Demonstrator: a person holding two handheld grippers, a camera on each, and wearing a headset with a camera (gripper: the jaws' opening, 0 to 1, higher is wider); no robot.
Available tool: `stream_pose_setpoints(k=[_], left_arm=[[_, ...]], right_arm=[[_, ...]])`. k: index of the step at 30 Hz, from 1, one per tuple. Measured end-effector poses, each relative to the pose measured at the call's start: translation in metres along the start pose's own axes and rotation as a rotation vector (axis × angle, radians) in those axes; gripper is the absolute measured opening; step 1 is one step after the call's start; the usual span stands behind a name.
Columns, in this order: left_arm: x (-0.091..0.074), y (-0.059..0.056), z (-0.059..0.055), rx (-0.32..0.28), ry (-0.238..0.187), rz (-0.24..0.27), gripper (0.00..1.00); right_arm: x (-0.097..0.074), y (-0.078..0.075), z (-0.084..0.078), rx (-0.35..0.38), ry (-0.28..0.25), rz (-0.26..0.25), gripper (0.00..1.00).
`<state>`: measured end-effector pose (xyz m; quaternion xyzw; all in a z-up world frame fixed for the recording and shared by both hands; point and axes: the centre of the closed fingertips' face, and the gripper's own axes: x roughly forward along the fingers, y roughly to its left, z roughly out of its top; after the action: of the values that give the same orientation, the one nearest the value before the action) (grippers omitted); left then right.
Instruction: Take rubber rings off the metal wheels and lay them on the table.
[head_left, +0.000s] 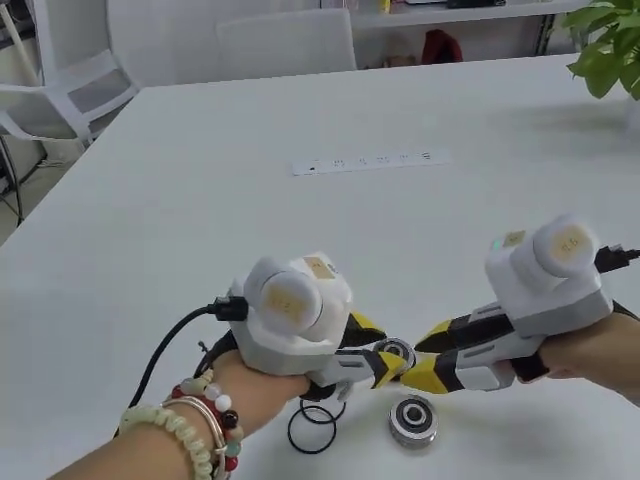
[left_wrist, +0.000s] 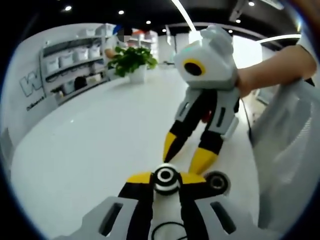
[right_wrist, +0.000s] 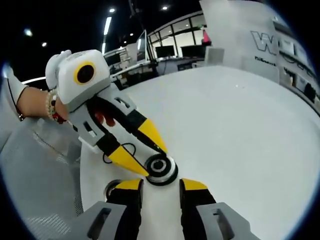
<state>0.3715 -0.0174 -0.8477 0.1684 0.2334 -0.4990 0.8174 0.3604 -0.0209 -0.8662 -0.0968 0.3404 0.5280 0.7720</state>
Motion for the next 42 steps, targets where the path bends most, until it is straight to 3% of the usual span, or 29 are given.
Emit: stream_pose_setpoints(k=[5, 10, 16, 27, 42], left_arm=[[0.0005, 0.0035, -0.0009, -0.054, -0.010, 0.011, 0.15], [0.0005, 0.0005, -0.0014, -0.016, -0.007, 0.010, 0.14], [0.0003, 0.0008, -0.0013, -0.023, -0.011, 0.009, 0.14], [-0.0003, 0.0007, -0.0013, -0.025, -0.020, 0.002, 0.14], [-0.0028, 0.0013, -0.0026, -0.024, -0.024, 0.003, 0.14]], right_arm=[[0.0012, -0.0017, 0.0005, 0.011, -0.009, 0.000, 0.25], [0.0031, -0.0004, 0.0000, -0.015, -0.004, -0.003, 0.20], [0.0024, -0.0006, 0.0011, -0.026, -0.012, -0.003, 0.18], [0.0016, -0.0005, -0.0013, -0.139, 0.009, -0.004, 0.11], [-0.0002, -0.0026, 0.0004, -0.168, 0.028, -0.031, 0.02]])
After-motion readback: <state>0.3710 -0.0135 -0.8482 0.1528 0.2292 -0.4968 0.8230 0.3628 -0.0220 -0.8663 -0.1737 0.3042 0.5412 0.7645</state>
